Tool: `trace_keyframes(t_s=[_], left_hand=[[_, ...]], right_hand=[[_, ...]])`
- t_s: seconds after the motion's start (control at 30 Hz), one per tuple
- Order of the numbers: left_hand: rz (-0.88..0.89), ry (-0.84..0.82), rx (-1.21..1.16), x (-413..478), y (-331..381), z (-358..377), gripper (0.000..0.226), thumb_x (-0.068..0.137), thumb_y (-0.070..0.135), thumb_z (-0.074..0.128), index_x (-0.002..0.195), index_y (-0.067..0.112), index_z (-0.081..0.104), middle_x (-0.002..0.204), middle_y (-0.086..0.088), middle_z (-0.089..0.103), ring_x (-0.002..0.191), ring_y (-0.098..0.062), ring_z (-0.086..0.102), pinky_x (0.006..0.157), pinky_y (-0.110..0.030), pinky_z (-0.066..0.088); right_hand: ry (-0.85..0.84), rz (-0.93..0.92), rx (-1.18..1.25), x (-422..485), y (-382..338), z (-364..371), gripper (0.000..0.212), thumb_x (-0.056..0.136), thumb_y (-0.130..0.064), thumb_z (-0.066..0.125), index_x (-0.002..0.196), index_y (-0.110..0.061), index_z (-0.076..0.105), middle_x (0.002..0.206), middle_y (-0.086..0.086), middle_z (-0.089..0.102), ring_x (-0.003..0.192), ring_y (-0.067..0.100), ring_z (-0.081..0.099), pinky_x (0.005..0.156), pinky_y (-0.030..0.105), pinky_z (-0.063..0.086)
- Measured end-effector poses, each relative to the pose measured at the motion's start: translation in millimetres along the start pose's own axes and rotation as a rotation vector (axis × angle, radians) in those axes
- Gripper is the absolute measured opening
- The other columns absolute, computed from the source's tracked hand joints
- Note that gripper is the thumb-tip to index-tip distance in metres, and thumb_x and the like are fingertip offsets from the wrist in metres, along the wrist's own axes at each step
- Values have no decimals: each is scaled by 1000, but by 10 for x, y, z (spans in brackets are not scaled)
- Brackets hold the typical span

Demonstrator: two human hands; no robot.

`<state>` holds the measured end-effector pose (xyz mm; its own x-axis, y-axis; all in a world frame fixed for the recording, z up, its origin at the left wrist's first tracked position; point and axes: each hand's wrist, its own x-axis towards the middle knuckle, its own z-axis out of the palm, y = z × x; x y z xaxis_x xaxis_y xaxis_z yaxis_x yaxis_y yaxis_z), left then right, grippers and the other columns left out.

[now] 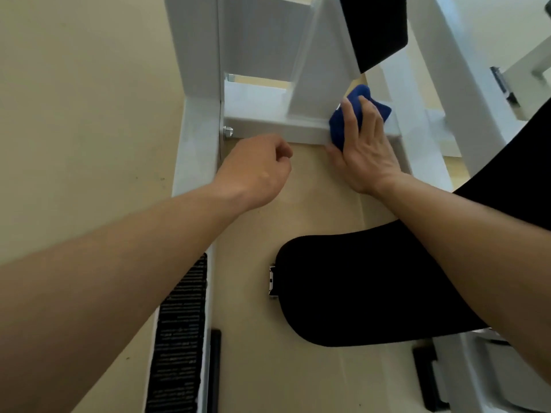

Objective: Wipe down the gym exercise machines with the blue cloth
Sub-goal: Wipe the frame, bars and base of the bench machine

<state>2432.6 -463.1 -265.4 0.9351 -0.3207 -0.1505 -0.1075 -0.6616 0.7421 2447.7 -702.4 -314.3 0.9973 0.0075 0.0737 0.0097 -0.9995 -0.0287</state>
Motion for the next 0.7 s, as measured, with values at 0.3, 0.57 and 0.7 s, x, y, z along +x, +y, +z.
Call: trace_keyframes(t_s=[0.3,0.57,0.7], left_hand=[[-27,-21,-94,35,277,93,19,96,22,51,106,22,67,90,5,63,93,-19,64,86,-27,49],[35,-54,-43,-144,201,85,17,96,24,52,103,23,68,82,19,56,86,-7,56,78,-20,39],[18,-47,-49,-179,134,16,18,96,24,52,105,24,68,91,13,61,88,-9,59,79,-22,41]], right_hand=[[11,-12,-139,46,116,-185,49,93,-25,60,134,-22,34,141,16,34,125,41,39,89,54,50],[44,393,-174,-111,279,-301,50,89,-4,58,134,-10,37,139,21,35,122,42,42,90,50,48],[87,122,-33,-18,-43,-257,39,92,-9,60,128,-6,45,135,21,43,119,41,48,88,52,50]])
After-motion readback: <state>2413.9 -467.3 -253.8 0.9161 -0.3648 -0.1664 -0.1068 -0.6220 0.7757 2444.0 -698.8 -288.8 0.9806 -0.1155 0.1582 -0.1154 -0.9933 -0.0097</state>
